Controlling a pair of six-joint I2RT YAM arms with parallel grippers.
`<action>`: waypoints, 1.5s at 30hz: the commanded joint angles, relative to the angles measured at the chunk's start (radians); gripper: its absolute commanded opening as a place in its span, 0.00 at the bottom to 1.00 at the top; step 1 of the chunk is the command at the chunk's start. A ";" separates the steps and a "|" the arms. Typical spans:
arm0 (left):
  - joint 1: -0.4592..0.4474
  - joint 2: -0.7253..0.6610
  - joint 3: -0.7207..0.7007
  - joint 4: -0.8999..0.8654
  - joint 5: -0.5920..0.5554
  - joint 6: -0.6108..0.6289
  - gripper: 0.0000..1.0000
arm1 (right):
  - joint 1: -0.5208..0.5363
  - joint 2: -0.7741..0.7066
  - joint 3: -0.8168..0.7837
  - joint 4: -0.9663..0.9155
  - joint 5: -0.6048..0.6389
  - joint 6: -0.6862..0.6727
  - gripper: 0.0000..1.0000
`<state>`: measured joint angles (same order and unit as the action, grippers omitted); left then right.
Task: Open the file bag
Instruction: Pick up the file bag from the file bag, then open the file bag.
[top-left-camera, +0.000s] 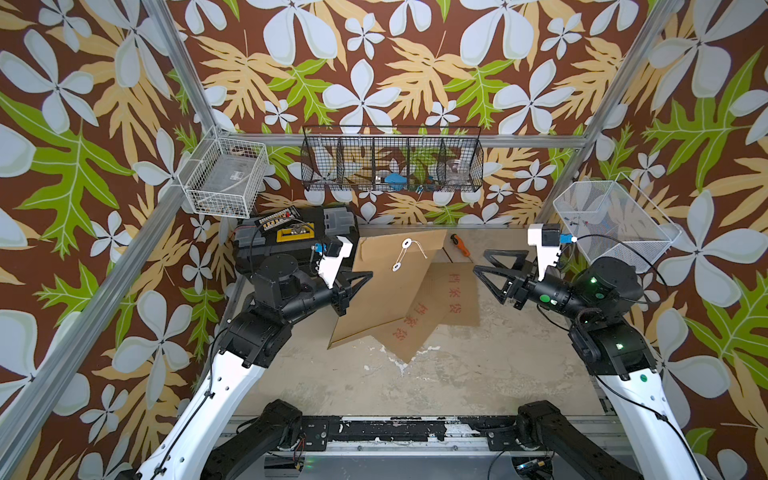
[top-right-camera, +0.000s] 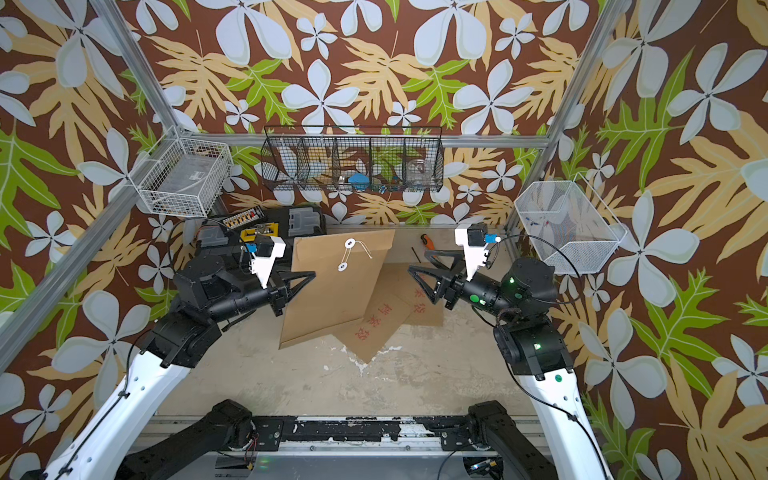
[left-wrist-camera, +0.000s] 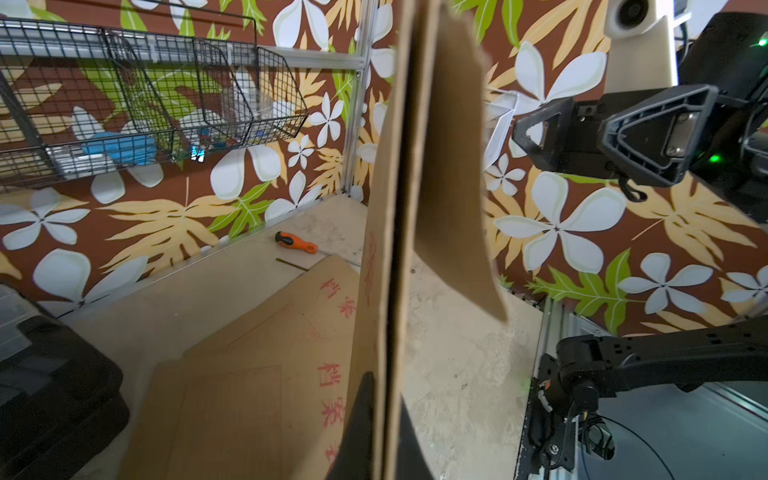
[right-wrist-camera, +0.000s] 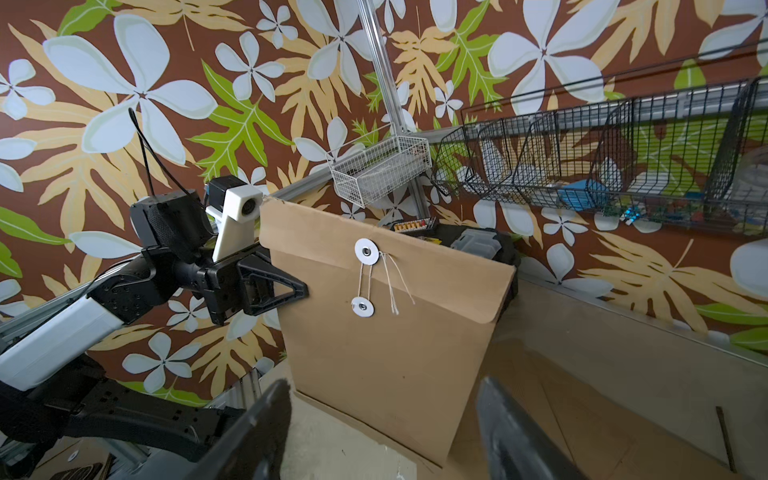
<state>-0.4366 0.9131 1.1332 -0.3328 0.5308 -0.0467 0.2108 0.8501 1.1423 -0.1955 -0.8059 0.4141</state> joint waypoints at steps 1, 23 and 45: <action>0.001 -0.001 0.010 -0.034 -0.032 0.041 0.00 | 0.020 0.011 -0.028 0.070 -0.029 0.046 0.72; -0.001 0.014 0.031 -0.088 0.124 0.098 0.00 | 0.213 0.260 0.024 0.039 -0.052 -0.016 0.72; -0.001 0.006 0.053 -0.111 0.222 0.107 0.00 | 0.214 0.265 0.013 0.099 -0.202 0.018 0.58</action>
<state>-0.4366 0.9260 1.1782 -0.4465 0.7353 0.0536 0.4232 1.1297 1.1530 -0.1493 -0.9924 0.4202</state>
